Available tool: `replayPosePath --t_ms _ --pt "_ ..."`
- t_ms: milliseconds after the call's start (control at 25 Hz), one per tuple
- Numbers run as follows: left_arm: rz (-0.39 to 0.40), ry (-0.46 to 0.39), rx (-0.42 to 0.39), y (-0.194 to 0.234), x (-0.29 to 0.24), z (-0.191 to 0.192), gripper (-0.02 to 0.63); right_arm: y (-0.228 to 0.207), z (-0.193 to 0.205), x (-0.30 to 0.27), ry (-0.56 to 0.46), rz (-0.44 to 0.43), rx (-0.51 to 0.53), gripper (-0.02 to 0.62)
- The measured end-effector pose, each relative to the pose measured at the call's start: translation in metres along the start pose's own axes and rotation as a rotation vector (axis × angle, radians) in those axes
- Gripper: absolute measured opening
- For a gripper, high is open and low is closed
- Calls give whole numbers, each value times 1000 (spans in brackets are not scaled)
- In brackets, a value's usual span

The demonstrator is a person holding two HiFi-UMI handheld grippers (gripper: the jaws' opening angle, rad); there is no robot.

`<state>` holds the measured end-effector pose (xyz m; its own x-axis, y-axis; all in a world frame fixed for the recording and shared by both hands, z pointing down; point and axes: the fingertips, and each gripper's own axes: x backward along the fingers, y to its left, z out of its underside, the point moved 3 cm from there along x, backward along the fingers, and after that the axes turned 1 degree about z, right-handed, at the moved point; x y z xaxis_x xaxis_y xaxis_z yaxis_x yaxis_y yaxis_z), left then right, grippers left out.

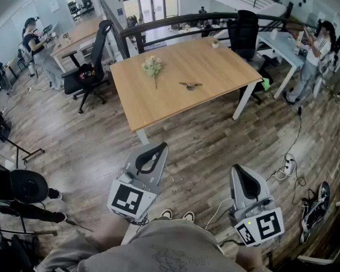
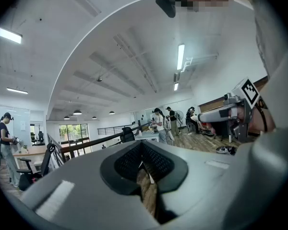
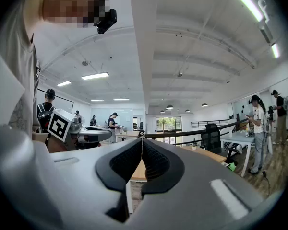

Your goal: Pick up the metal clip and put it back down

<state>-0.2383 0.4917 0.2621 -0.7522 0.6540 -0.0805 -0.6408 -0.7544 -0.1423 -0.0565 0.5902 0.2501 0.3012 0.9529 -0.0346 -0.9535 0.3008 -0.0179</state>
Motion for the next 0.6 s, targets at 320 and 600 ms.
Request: replayPosePath --t_ms 320,600 --pt "-18 2 0 -28 -12 -1 0 -24 7 16 -11 -39 0 14" --pt "-30 20 0 -44 -22 6 0 -38 21 28 1 -54 -16 14"
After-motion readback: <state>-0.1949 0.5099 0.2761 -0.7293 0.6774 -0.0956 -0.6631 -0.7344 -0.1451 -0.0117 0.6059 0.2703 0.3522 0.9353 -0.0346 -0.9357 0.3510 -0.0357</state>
